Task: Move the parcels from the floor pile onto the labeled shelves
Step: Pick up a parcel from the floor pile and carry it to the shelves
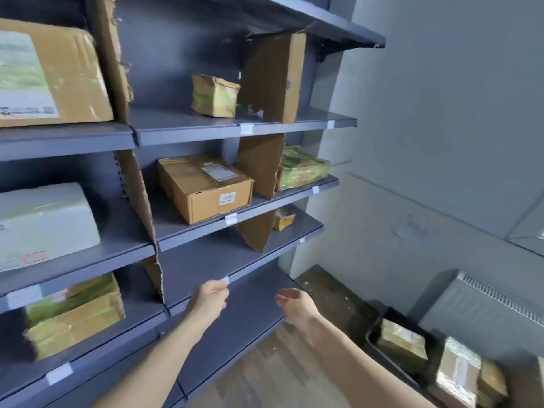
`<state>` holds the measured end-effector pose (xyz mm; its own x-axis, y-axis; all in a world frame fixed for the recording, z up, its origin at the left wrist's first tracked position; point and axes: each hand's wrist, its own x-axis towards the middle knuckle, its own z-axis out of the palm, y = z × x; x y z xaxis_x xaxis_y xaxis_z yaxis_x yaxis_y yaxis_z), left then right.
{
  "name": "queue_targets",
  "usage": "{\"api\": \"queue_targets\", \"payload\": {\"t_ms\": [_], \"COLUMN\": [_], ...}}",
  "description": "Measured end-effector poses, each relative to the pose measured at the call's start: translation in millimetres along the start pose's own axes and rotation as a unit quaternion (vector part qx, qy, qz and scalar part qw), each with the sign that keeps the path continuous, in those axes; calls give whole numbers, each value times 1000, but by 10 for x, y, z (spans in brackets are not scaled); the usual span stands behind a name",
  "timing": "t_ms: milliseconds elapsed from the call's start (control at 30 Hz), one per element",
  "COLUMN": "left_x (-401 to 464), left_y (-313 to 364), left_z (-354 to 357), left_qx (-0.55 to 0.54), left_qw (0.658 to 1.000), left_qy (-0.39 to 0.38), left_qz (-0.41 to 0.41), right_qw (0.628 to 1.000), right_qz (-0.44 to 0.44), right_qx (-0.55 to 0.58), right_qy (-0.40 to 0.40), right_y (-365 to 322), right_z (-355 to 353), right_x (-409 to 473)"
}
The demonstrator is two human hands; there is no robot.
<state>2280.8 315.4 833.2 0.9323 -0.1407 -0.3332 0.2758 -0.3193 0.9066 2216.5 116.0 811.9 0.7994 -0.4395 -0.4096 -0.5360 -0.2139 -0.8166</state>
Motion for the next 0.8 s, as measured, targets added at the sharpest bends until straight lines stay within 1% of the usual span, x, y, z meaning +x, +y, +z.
{"api": "queue_targets", "payload": {"t_ms": [167,267,400,600,800], "left_x": [-149,-334,-614,-918,-883], "left_y": [171,242,222,290,408], "left_z": [1366,2249,3307,4517,5524], "left_qx": [21,38,67,119,154], "left_qw": [995,990,978,957,934], "left_qy": [-101,-134,-198,-264,-319], "left_qz": [8,11,11,16,39], "right_qw": [997,993,985,972,954], "right_qz": [28,42,67,103,141], "right_qx": [59,87,126,162,185], "right_qy": [48,69,98,132,189], "right_y": [686,1126,1710,2400,2967], "right_z": [-1090,-1775,-2565,-3453,-4160], "right_x": [-75,-121,-142,-185,30]}}
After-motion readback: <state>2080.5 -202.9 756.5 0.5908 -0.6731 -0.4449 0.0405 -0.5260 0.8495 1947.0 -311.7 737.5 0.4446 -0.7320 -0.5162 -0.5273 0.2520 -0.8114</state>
